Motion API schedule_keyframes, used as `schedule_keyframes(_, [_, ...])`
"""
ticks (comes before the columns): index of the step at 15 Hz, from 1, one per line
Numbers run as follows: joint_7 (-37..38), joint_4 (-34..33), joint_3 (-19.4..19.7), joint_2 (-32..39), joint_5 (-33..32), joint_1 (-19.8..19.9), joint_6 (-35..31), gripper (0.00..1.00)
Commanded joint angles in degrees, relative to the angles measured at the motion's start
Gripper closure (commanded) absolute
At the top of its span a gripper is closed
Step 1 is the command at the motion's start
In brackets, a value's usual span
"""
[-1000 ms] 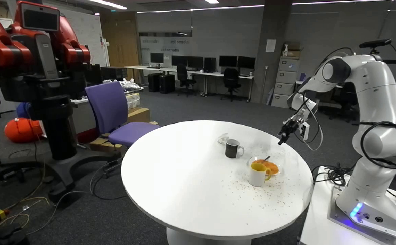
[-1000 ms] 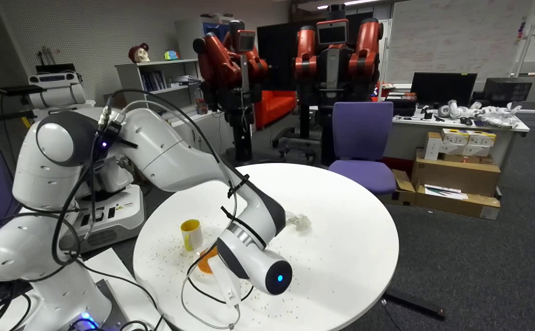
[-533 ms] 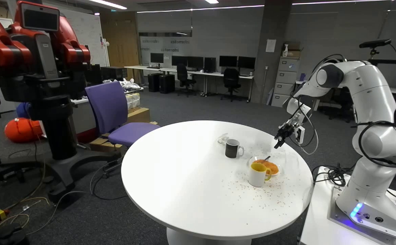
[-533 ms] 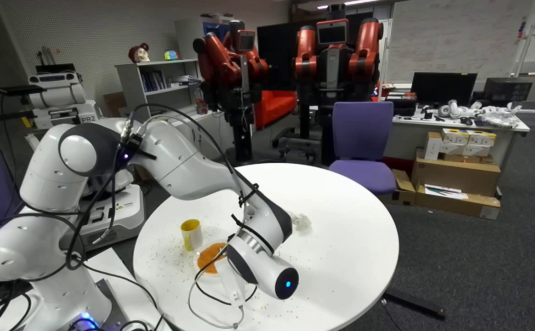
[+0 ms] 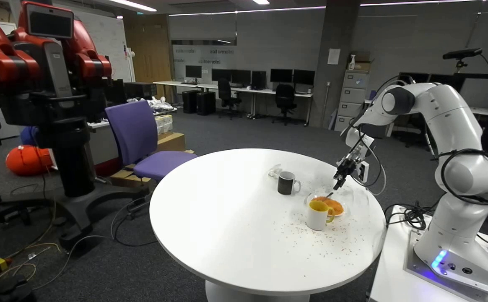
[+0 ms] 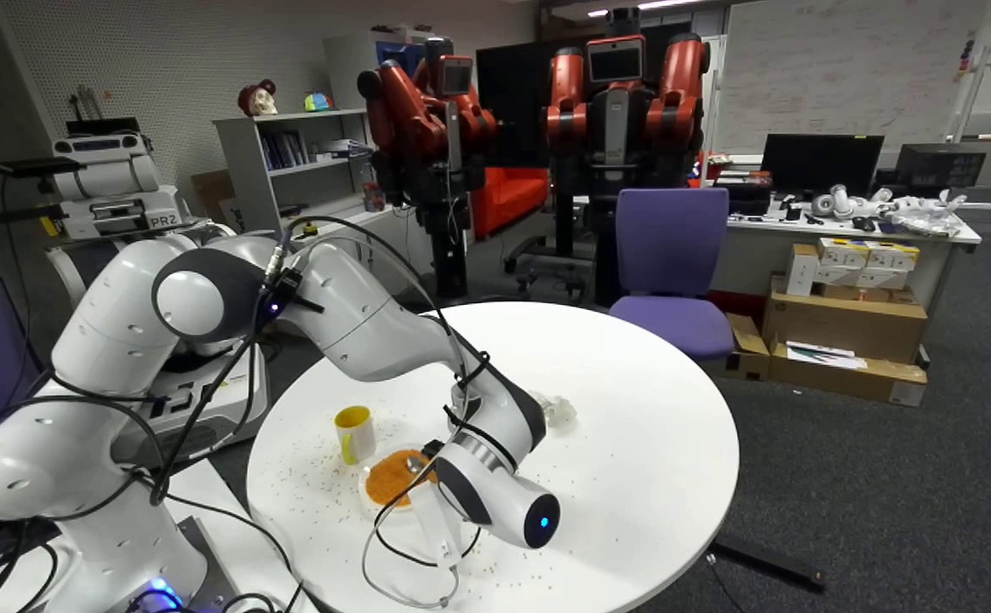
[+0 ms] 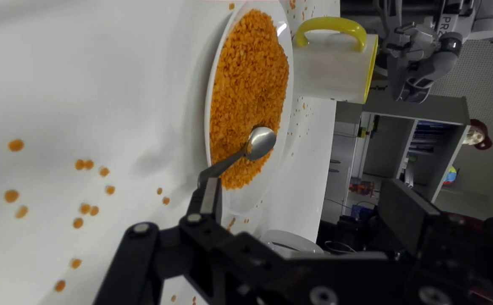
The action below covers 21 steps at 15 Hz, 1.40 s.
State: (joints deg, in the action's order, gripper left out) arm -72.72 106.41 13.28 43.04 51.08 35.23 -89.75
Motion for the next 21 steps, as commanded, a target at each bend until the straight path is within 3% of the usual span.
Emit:
schedule_keyframes(1, [1.3,-2.6,0.3,1.6,-1.9,-0.4,0.8,0.0])
schedule_keyframes(21, [5.4,-3.3,0.1,3.6,-3.1,-3.0,-2.8,0.0])
